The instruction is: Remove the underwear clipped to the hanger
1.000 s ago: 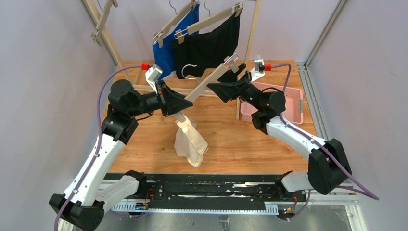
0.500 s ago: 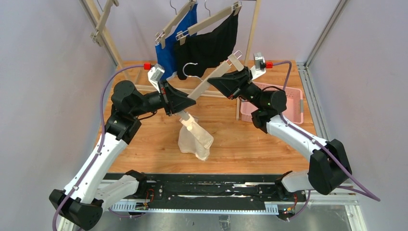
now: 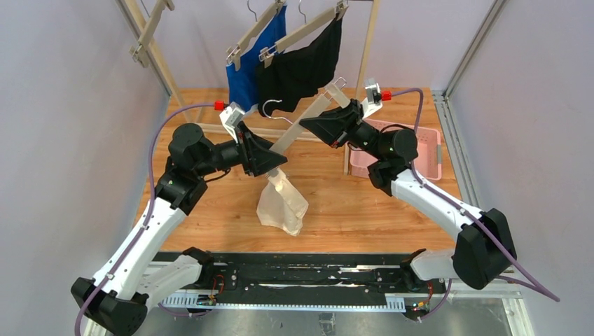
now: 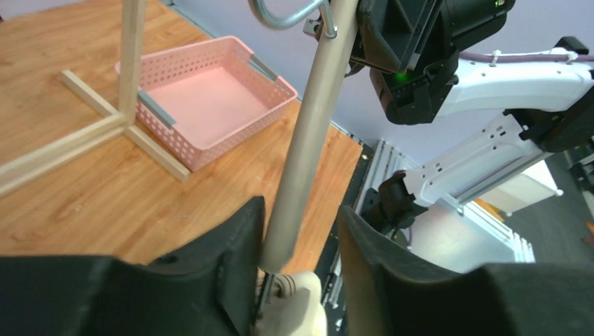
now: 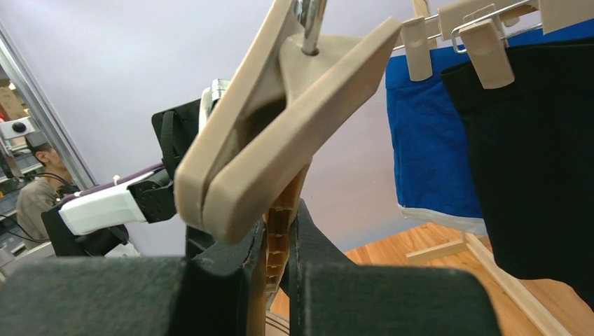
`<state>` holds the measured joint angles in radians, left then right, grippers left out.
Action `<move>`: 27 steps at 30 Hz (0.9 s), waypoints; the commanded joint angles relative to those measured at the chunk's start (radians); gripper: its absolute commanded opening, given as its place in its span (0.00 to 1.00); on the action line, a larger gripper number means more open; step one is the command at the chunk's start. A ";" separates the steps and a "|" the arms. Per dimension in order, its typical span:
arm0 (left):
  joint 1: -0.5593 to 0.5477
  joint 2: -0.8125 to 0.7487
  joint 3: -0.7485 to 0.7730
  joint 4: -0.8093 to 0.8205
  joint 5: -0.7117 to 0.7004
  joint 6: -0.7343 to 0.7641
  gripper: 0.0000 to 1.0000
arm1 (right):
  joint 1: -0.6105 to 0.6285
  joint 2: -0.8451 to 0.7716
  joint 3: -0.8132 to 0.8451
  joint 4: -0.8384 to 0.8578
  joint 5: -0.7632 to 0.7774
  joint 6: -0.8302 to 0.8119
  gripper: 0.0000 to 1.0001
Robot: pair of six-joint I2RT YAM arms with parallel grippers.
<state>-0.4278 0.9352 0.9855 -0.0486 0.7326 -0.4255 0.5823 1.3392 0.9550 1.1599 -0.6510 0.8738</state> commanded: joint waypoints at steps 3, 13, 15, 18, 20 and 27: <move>-0.012 -0.037 -0.005 -0.060 -0.023 0.054 0.64 | 0.009 -0.073 0.006 -0.005 0.007 -0.053 0.01; -0.012 -0.073 0.051 -0.191 -0.141 0.144 0.99 | 0.008 -0.125 -0.013 -0.010 -0.018 -0.044 0.01; -0.013 -0.075 0.054 -0.188 -0.137 0.142 0.98 | 0.010 -0.132 -0.018 -0.011 -0.018 -0.044 0.01; -0.012 -0.071 0.052 -0.164 -0.110 0.123 0.98 | 0.009 -0.142 -0.025 -0.018 -0.012 -0.047 0.01; -0.013 -0.060 0.053 -0.147 -0.078 0.107 0.69 | 0.009 -0.143 -0.027 -0.020 -0.013 -0.047 0.01; -0.012 -0.050 0.048 -0.135 -0.037 0.083 0.18 | 0.009 -0.147 -0.032 -0.044 0.000 -0.070 0.01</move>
<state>-0.4355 0.8822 1.0180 -0.2192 0.6788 -0.3206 0.5800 1.2217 0.9207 1.0763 -0.6506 0.8185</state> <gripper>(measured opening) 0.191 0.081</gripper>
